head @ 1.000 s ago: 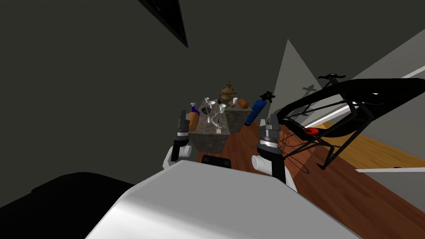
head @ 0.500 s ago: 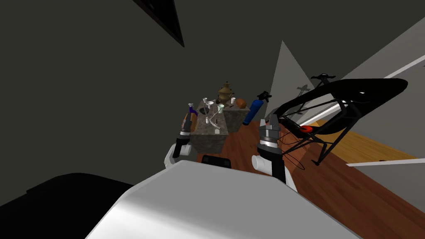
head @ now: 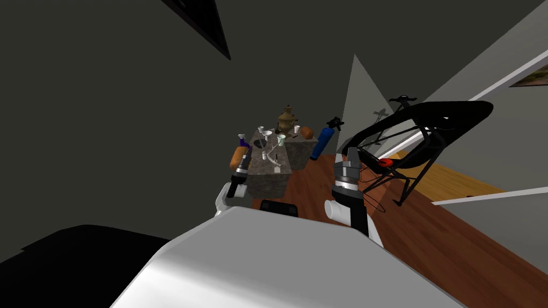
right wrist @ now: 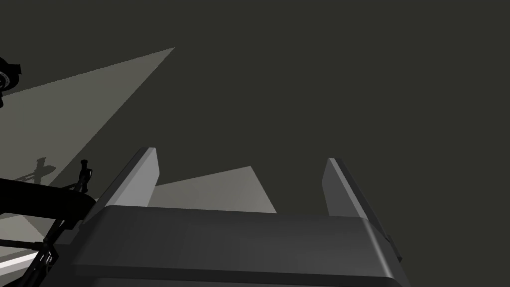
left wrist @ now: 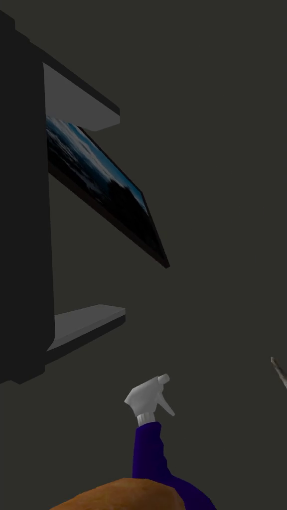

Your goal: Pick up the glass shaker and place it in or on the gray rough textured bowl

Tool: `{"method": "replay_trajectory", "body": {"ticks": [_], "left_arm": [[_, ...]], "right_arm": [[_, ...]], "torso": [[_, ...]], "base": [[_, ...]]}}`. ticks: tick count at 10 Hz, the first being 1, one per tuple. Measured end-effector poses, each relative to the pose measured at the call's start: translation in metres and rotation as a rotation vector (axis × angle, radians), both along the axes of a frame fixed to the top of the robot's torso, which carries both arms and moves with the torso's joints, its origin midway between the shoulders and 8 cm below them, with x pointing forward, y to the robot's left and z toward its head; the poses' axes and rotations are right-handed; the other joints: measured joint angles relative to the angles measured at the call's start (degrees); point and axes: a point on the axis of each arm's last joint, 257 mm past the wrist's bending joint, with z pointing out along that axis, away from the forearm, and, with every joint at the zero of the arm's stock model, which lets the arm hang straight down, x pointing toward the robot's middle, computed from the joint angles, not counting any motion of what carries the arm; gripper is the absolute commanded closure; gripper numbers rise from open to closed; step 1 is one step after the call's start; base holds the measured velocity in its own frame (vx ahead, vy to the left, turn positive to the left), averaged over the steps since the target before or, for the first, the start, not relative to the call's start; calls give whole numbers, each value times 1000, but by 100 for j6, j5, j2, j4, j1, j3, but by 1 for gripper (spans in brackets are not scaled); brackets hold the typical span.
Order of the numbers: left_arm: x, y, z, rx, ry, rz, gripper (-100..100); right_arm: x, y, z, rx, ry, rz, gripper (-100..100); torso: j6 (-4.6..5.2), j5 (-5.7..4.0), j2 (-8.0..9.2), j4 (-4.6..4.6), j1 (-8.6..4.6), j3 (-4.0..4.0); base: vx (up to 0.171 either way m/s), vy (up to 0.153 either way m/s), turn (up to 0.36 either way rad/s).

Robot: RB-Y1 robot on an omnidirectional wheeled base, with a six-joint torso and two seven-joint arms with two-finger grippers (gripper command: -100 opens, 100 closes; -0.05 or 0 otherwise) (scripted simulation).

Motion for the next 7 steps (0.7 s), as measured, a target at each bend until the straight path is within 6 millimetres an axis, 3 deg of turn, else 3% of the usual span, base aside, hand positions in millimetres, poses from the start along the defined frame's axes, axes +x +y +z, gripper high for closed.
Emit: {"method": "replay_trajectory", "body": {"ticks": [7], "left_arm": [[35, 16, -73, 230, 157, 75, -100]], "right_arm": [[0, 0, 0, 0, 0, 0, 0]], "torso": [[-3, 0, 3, 1, 3, 2]], "base": [[7, -12, -80]]}}
